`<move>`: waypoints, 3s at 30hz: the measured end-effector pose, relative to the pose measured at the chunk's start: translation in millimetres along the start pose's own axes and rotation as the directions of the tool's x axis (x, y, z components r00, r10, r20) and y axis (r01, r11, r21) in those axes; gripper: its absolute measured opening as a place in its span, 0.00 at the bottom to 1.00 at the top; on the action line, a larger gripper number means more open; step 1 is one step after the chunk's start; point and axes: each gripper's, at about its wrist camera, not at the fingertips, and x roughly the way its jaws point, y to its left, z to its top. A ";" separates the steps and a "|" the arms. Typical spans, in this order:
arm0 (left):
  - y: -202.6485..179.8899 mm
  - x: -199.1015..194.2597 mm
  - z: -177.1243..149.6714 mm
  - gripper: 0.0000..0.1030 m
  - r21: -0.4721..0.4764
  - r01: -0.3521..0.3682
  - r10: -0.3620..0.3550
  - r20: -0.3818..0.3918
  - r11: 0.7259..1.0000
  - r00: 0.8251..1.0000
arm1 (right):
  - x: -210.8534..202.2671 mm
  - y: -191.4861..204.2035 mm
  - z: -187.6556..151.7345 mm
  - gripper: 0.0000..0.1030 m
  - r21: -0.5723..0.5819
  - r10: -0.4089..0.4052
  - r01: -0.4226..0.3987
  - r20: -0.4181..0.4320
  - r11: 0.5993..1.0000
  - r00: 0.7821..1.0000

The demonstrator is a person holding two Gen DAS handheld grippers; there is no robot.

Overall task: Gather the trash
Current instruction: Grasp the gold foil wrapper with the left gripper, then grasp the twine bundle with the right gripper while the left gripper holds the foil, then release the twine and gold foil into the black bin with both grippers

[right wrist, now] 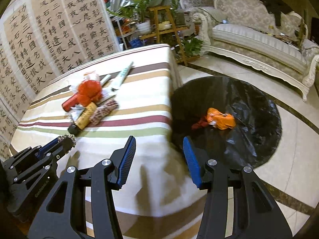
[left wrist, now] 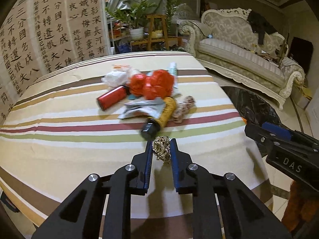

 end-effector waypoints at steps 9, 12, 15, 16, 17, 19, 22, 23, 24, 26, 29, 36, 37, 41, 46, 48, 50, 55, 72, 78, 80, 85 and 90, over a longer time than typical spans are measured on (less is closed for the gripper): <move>49.4 4.0 6.0 0.18 -0.080 -0.072 0.072 -0.005 0.994 0.997 | 28.6 56.3 15.8 0.47 -0.100 0.053 -0.058 -0.045 0.993 0.998; 64.0 6.0 9.5 0.18 -0.098 -0.092 0.092 -0.003 0.991 0.996 | 39.9 71.6 21.4 0.47 -0.126 0.056 -0.064 -0.063 0.990 0.996; 74.3 10.1 12.0 0.18 -0.119 -0.096 0.096 -0.009 0.988 0.995 | 52.7 81.7 26.5 0.47 -0.141 0.044 -0.056 -0.089 0.988 0.995; 77.7 11.8 12.9 0.18 -0.125 -0.097 0.097 -0.011 0.987 0.995 | 55.9 83.6 28.0 0.47 -0.140 0.047 -0.060 -0.097 0.988 0.994; 79.6 12.6 12.5 0.18 -0.129 -0.097 0.096 -0.013 0.987 0.995 | 57.6 85.3 29.1 0.49 -0.143 0.045 -0.059 -0.098 0.988 0.994; 83.0 15.2 13.9 0.18 -0.138 -0.092 0.090 -0.017 0.986 0.996 | 61.1 89.6 31.7 0.49 -0.155 0.032 -0.048 -0.100 0.987 0.994; 86.9 16.6 14.4 0.18 -0.142 -0.083 0.081 -0.017 0.986 0.997 | 61.3 88.6 32.5 0.49 -0.157 0.016 -0.032 -0.102 0.987 0.995; 86.9 17.2 15.0 0.18 -0.141 -0.079 0.077 -0.017 0.987 0.997 | 61.0 87.4 32.6 0.49 -0.157 0.008 -0.024 -0.102 0.987 0.995; 86.7 17.2 14.7 0.18 -0.140 -0.076 0.075 -0.017 0.987 0.997 | 58.6 83.7 31.3 0.49 -0.158 -0.004 -0.012 -0.100 0.987 0.995; 86.7 18.2 15.4 0.18 -0.139 -0.071 0.070 -0.016 0.988 0.997 | 55.2 78.3 29.7 0.50 -0.161 -0.041 0.026 -0.094 0.987 0.995; 86.4 20.3 16.9 0.18 -0.141 -0.064 0.062 -0.017 0.988 0.998 | 48.4 66.8 28.6 0.50 -0.135 -0.054 0.040 -0.095 0.990 0.994; 83.6 22.1 22.4 0.18 -0.132 -0.057 0.057 -0.008 0.990 0.998 | 47.9 64.3 37.7 0.50 -0.117 -0.044 0.035 -0.071 0.993 0.997; 83.5 21.6 23.0 0.18 -0.130 -0.061 0.061 -0.004 0.990 0.998 | 49.7 65.2 39.4 0.50 -0.114 -0.042 0.034 -0.069 0.993 0.997; 85.5 22.1 24.8 0.18 -0.132 -0.069 0.070 -0.002 0.989 0.998 | 59.6 68.3 43.0 0.37 -0.108 -0.033 0.024 -0.082 0.994 0.996; 81.9 23.6 26.9 0.18 -0.130 -0.061 0.061 -0.004 0.990 0.998 | 64.0 71.9 40.2 0.18 -0.134 -0.042 0.030 -0.086 0.991 0.995; 78.1 23.3 28.2 0.18 -0.130 -0.050 0.051 0.000 0.990 0.999 | 61.3 68.6 39.5 0.17 -0.128 -0.039 0.029 -0.080 0.991 0.996; 73.3 22.6 30.0 0.18 -0.127 -0.039 0.040 0.006 0.991 0.999 | 56.7 63.9 39.5 0.17 -0.120 -0.041 0.033 -0.065 0.992 0.997; 49.1 21.2 33.8 0.18 -0.087 0.001 0.001 0.018 0.996 1.000 | 41.6 43.1 40.7 0.17 -0.091 -0.055 0.052 -0.027 0.994 0.998; -66.7 39.2 65.0 0.18 0.085 0.135 -0.138 0.039 0.987 0.990 | 11.5 -74.5 39.3 0.17 0.088 -0.172 0.169 0.028 0.982 0.985; -96.0 57.9 75.0 0.18 0.125 0.145 -0.149 0.024 0.981 0.989 | 16.1 -98.2 39.1 0.17 0.121 -0.176 0.172 0.024 0.978 0.984; -106.7 63.0 76.9 0.18 0.144 0.143 -0.148 0.026 0.979 0.989 | 18.2 -103.6 40.0 0.17 0.128 -0.175 0.171 0.023 0.977 0.984; -126.6 78.4 84.2 0.18 0.174 0.145 -0.150 0.020 0.974 0.988 | 24.4 -116.1 45.5 0.17 0.143 -0.174 0.168 0.026 0.975 0.984; -137.6 89.6 87.8 0.18 0.194 0.133 -0.137 0.009 0.972 0.991 | 33.6 -126.5 48.5 0.17 0.157 -0.178 0.173 0.020 0.972 0.984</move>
